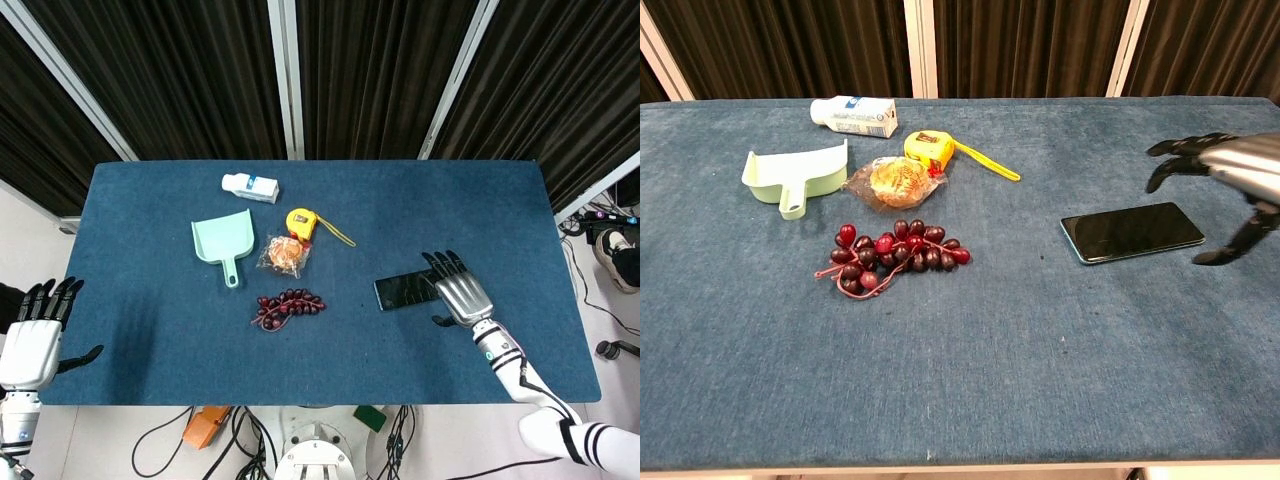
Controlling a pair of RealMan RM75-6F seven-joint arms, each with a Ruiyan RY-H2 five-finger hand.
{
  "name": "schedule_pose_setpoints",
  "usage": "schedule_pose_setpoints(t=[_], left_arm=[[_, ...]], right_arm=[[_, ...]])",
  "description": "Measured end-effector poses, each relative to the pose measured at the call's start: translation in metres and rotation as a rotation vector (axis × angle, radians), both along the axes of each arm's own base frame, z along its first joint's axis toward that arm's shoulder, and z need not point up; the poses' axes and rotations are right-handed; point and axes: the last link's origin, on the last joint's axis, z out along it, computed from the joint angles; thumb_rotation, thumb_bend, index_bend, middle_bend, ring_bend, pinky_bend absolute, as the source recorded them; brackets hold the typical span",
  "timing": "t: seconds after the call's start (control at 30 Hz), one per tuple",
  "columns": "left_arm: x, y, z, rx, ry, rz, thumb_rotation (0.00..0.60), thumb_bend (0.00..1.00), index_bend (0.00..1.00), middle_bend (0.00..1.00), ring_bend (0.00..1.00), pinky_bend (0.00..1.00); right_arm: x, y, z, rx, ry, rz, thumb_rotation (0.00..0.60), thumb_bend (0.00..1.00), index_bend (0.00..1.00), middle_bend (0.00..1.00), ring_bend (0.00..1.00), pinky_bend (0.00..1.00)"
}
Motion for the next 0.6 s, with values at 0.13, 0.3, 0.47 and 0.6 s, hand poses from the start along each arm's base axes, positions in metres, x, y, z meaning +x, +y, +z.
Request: schedule_pose_setpoints(t=[0.13,0.3,0.47,0.6], left_arm=[[0.000,0.000,0.000,-0.002,0.001,0.005,0.600,0.14,0.09,0.07,0.02,0.00],[-0.001,0.001,0.000,-0.004,0.003,0.007,0.600,0.14,0.09,0.07,0.02,0.00],[0.000,0.002,-0.001,-0.006,0.004,0.006,0.600,0.14,0.09,0.07,0.02,0.00],[-0.001,0.002,-0.001,-0.005,0.007,0.011,0.600,0.14,0.09,0.07,0.02,0.00]], right_arm=[[0.001,-0.010,-0.011,0.004,0.010,-0.006,0.600,0.31,0.36,0.07,0.00,0.00],[0.000,-0.016,-0.017,0.004,0.019,-0.014,0.600,0.31,0.37,0.06,0.00,0.00],[-0.001,-0.020,-0.020,0.009,0.026,-0.017,0.600,0.31,0.37,0.07,0.00,0.00],[-0.001,-0.024,-0.024,0.015,0.033,-0.018,0.600,0.35,0.38,0.07,0.00,0.00]])
